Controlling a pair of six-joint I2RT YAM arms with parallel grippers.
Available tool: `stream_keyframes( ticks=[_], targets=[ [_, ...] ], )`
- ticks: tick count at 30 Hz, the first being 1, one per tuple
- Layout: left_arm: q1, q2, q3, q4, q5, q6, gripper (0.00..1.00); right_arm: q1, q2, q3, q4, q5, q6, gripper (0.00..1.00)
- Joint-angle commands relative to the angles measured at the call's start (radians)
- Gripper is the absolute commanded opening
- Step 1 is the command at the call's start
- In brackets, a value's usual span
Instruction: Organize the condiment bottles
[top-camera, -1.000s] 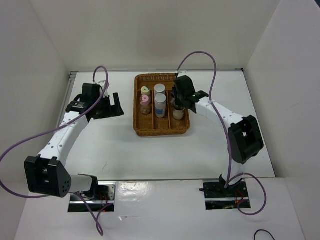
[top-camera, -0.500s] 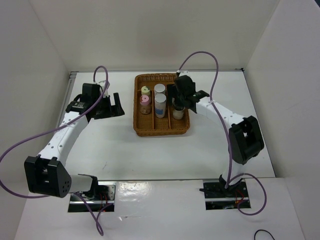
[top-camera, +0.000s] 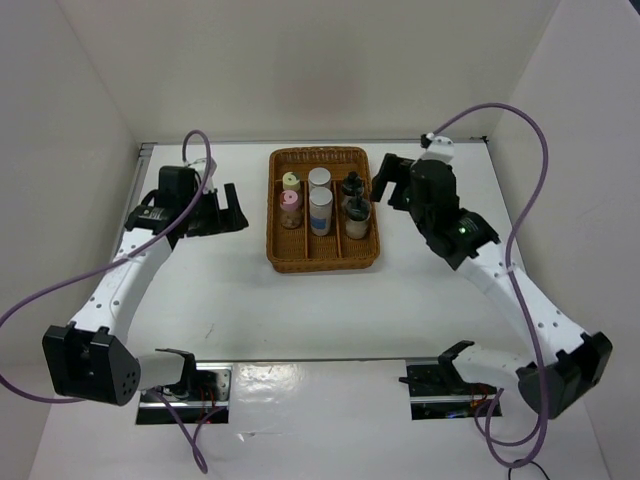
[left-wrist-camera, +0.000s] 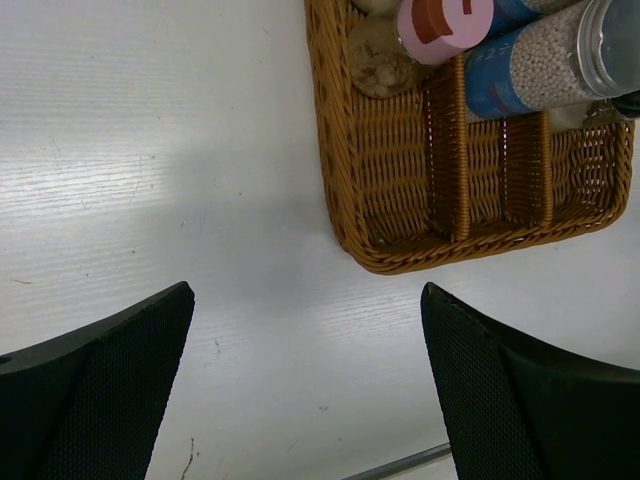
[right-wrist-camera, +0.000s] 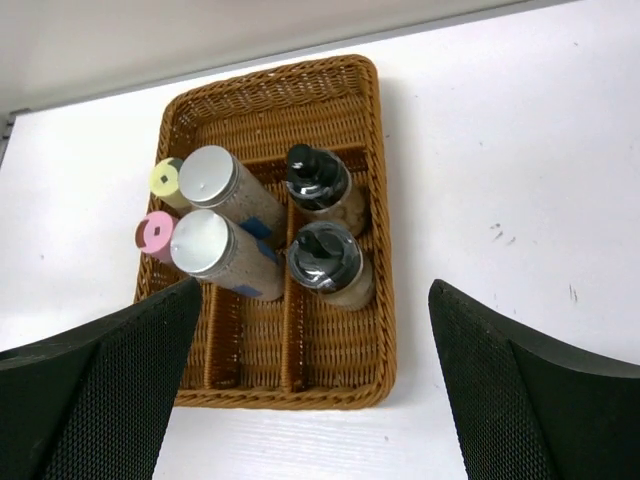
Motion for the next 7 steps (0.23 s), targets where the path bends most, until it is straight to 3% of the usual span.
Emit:
stream_keyframes(
  ticks=[1, 7],
  targets=[
    [0.005, -0.022, 0.055, 0.018, 0.034, 0.009, 1.0, -0.019, -0.058, -0.077, -0.044, 0.039, 0.057, 0.98],
    [0.005, -0.032, 0.055, 0.018, 0.054, 0.009, 1.0, -0.064, -0.115, -0.132, -0.062, 0.005, 0.066, 0.98]
  ],
)
